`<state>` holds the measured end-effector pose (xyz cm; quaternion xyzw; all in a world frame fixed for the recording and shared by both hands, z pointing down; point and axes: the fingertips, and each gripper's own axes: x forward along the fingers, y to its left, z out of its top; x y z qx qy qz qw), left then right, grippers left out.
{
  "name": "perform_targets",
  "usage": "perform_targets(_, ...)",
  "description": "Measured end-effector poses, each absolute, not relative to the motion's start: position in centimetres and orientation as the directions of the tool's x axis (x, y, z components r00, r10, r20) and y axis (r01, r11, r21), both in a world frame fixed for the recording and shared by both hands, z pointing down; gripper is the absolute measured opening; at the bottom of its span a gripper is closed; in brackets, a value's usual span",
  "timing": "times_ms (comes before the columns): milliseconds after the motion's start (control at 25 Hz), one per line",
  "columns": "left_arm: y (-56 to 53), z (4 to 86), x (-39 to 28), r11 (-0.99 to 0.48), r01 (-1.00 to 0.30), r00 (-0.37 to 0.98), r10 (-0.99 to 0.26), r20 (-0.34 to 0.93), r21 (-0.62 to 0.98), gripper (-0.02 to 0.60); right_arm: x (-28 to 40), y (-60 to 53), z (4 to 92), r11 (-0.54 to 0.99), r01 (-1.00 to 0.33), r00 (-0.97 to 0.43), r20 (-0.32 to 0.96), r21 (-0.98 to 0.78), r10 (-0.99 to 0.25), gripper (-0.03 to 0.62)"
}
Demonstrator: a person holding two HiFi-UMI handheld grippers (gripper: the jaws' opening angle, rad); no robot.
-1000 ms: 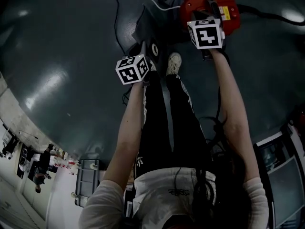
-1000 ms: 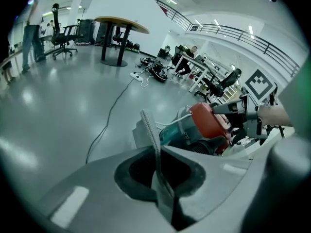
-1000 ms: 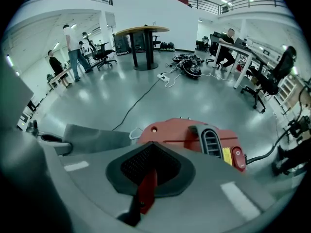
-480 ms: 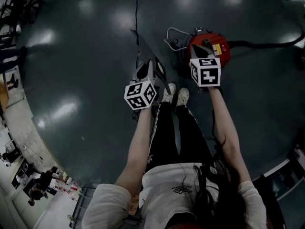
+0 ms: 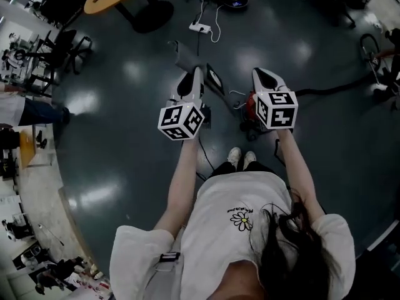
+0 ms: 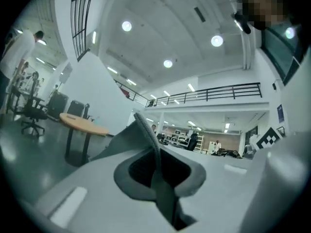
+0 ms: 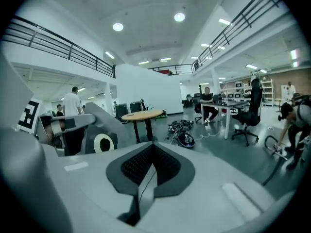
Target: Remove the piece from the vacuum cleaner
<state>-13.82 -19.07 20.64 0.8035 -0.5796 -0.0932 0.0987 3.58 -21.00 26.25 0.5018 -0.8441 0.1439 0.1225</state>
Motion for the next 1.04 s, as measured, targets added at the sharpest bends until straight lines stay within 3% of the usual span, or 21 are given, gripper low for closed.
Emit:
perform_targets(320, -18.9, 13.0, -9.6, -0.394, -0.899, 0.369, -0.916, -0.158, 0.189, 0.023, 5.4, -20.5, 19.9, 0.437, -0.896, -0.443, 0.216, -0.074, -0.87, 0.023)
perform_targets(1040, -18.1, 12.0, -8.1, -0.426, -0.892, 0.401, -0.9, -0.168, 0.151, 0.026, 5.9, -19.5, 18.1, 0.438, -0.898, -0.437, 0.166, -0.034, -0.884, 0.021)
